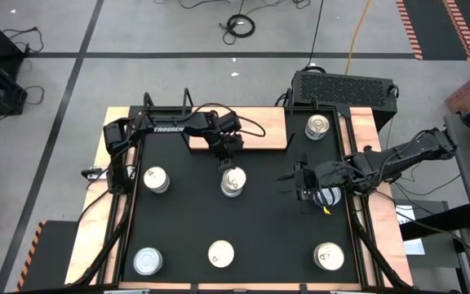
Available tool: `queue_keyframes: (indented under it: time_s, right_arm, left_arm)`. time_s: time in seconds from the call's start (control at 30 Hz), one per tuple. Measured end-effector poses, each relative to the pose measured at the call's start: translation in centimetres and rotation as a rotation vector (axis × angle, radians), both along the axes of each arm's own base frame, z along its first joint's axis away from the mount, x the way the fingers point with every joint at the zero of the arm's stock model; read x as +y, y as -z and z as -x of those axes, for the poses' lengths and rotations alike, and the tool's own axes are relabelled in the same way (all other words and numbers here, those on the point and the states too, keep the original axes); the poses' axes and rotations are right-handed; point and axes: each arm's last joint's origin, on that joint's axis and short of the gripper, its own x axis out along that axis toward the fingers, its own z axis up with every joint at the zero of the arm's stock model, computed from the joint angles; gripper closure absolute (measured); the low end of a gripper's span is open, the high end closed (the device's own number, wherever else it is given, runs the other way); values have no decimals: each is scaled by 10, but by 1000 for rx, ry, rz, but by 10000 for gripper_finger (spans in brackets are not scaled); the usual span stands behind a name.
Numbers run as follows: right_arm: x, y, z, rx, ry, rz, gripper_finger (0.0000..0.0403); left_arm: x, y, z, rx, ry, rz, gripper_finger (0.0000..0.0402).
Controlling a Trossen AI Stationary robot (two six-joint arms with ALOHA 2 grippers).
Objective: Stack canned seafood by type on shelf
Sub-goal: Put the blue tuna can on the shelf
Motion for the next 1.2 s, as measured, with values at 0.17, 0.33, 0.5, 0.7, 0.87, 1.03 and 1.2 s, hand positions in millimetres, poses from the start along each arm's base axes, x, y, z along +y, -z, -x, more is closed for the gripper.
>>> queue_keyframes:
  time_s: [0.17, 0.33, 0.5, 0.7, 0.87, 1.03, 1.2]
  right_arm:
    - [0, 0, 0, 0, 0, 0, 234]
    - [0, 0, 0, 0, 0, 0, 234]
    - [0, 0, 0, 0, 0, 0, 234]
    - [0, 0, 0, 0, -5, 10, 234]
    - [0, 0, 0, 0, -9, 17, 234]
    - [0, 0, 0, 0, -9, 16, 234]
    - [0, 0, 0, 0, -9, 16, 234]
  left_arm:
    - [6, -9, -2, -34, -5, 7, 398]
    - [19, -18, -1, -74, -21, 32, 398]
    - [38, -25, 3, -97, -70, 25, 399]
    - [66, -36, 13, -111, -180, 30, 399]
    - [92, -37, 26, -94, -296, 36, 399]
    - [113, -37, 40, -72, -397, 17, 399]
    - [131, -37, 53, -71, -453, 14, 399]
